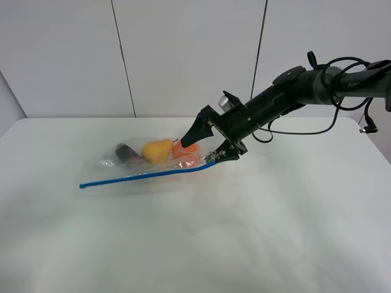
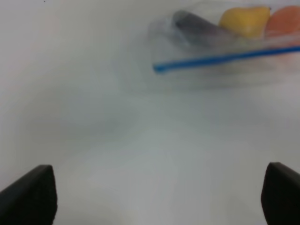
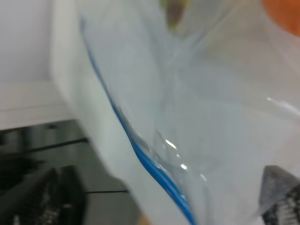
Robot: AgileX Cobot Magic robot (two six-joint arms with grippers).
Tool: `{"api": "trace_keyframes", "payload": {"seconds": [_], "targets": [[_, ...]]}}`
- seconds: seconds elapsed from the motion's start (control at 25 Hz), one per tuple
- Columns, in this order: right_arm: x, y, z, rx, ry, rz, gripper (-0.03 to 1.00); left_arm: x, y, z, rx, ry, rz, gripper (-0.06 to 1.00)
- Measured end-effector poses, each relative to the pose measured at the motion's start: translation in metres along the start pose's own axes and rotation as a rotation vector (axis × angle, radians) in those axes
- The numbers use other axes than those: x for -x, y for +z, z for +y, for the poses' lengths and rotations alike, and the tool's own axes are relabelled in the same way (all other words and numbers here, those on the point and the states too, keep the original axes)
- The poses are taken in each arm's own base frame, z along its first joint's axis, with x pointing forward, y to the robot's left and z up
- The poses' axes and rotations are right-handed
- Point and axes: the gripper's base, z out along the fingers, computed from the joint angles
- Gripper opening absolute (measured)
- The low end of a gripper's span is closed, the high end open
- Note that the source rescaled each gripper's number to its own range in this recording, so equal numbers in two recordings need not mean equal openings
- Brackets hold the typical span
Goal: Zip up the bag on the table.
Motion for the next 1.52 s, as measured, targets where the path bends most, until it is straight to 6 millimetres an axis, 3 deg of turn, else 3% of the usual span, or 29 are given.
{"api": "trace_keyframes", "payload": {"seconds": [0.32,0.44,0.8,1.0,1.24,1.52], "targets": [[0.029,-0.064,-0.002,-0.617,-0.076,-0.028,1.0,0.0,0.0,0.0,0.0,-0.001,0.0,0.97],[0.035,-0.09,-0.011,-0.759,-0.07,-0.063,1.0,0.0,0.0,0.0,0.0,-0.001,0.0,0.97],[0.028,-0.157,-0.064,-0.841,0.084,-0.144,1.0,0.0,0.0,0.0,0.0,-0.003,0.0,0.97],[0.024,-0.166,-0.065,-0.801,0.118,-0.17,1.0,0.0,0.0,0.0,0.0,-0.003,0.0,0.97],[-0.008,-0.174,-0.033,-0.792,0.108,-0.155,1.0,0.0,0.0,0.0,0.0,-0.003,0.0,0.97],[-0.093,-0.172,-0.006,-0.782,0.132,-0.052,1.0,0.0,0.0,0.0,0.0,-0.003,0.0,0.97]]}}
